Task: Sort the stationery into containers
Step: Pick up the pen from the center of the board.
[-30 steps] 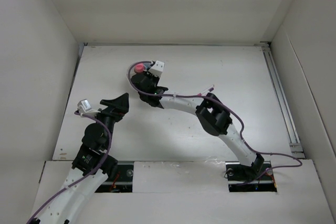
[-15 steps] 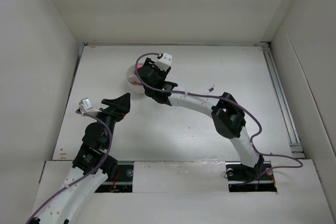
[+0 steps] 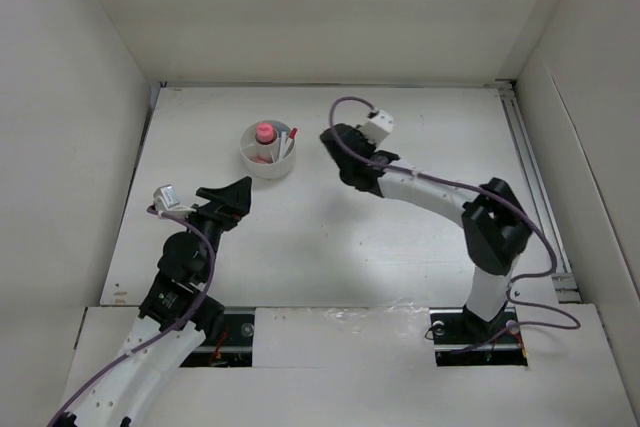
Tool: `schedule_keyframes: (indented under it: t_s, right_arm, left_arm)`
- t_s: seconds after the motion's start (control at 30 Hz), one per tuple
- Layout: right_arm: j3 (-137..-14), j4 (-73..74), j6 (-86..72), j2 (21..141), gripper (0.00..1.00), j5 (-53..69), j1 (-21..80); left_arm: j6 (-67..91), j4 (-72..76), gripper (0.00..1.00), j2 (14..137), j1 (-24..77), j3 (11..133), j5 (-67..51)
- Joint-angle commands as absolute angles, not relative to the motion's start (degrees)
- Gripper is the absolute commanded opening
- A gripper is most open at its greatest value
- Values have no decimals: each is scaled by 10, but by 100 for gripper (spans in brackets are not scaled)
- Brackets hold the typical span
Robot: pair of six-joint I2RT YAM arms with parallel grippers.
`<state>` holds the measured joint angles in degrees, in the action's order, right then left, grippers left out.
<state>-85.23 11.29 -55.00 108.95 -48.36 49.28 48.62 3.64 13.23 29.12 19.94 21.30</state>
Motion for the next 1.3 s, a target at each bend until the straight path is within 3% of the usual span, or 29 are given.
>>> schedule_keyframes:
  t_s: [0.0, 0.17, 0.2, 0.23, 0.27, 0.33, 0.4, 0.47, 0.6, 0.83, 1.27]
  right_arm:
    - [-757, 216, -660, 998, 0, -433, 412]
    - [-621, 242, -679, 894, 3, -397, 320]
    - [-599, 242, -679, 884, 8, -383, 289]
    - [-592, 242, -670, 878, 30, -368, 275]
    - [-592, 236, -660, 878, 38, -348, 262]
    - [-599, 236, -643, 895, 46, -296, 233]
    - [-612, 236, -637, 911, 44, -261, 227]
    - [-633, 236, -637, 942, 32, -251, 227]
    - [-663, 238, -632, 987, 28, -233, 221]
    - [-669, 205, -627, 1027, 39, -187, 221]
    - [-691, 212, -633, 1050, 39, -208, 221]
  left_arm:
    - [476, 66, 100, 148, 289, 202, 194]
    - [476, 79, 100, 170, 289, 202, 160]
    - [471, 87, 100, 170, 289, 202, 154]
    - [471, 94, 100, 170, 289, 202, 154]
    - [471, 94, 100, 170, 289, 202, 154]
    - [466, 86, 100, 164, 289, 202, 154]
    - [460, 86, 100, 158, 289, 202, 154]
    - [460, 81, 100, 152, 289, 202, 160]
    - [460, 81, 100, 147, 289, 202, 158]
    - [460, 92, 100, 147, 289, 202, 148]
    - [454, 98, 100, 163, 289, 197, 142]
